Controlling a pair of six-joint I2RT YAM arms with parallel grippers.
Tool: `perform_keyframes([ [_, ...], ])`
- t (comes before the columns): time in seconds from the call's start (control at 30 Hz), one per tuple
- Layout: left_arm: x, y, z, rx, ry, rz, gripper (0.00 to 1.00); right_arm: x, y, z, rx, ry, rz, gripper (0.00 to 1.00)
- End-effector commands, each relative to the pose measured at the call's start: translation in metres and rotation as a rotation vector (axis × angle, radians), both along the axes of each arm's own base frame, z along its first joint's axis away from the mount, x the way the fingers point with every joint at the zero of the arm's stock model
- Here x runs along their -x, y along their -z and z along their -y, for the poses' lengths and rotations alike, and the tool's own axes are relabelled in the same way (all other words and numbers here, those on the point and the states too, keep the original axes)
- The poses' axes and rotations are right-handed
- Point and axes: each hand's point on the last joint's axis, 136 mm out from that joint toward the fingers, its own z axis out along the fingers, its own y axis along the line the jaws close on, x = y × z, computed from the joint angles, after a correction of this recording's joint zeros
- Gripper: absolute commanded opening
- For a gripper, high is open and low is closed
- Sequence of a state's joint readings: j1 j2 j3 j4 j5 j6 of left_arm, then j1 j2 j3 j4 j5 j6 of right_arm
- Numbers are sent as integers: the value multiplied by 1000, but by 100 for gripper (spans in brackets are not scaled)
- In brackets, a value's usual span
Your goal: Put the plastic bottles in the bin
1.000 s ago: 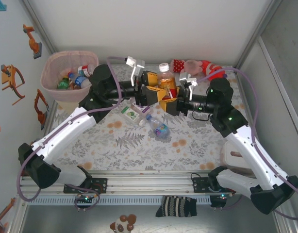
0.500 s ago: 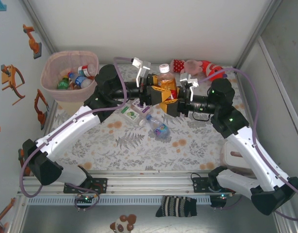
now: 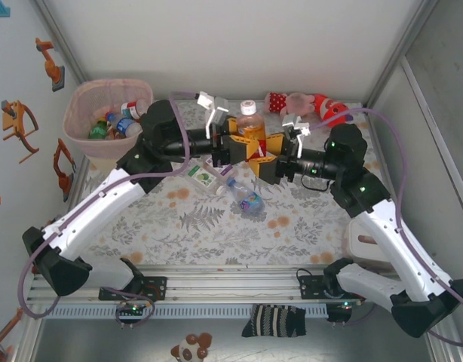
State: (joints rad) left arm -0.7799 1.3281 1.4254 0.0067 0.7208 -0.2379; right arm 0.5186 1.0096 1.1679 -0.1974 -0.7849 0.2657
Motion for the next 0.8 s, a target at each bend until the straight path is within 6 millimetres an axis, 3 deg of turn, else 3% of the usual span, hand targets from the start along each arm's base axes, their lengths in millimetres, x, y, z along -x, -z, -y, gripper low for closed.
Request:
perform_keyframes([
  [0.0, -19, -12, -32, -55, -176, 67, 50, -2, -4, 9, 32, 71, 27, 78],
  [0.23, -75, 0, -112, -231, -547, -5, 50, -11, 6, 18, 91, 151, 13, 78],
  [0.4, -112, 14, -190, -326, -806, -129, 49, -12, 7, 18, 101, 160, 12, 78],
  [0.6, -138, 37, -275, -471, -1025, -253, 50, -14, 9, 17, 111, 159, 5, 78],
  [0.77, -156, 62, -334, -612, -1160, -363, 50, -15, 11, 17, 115, 157, 3, 78],
])
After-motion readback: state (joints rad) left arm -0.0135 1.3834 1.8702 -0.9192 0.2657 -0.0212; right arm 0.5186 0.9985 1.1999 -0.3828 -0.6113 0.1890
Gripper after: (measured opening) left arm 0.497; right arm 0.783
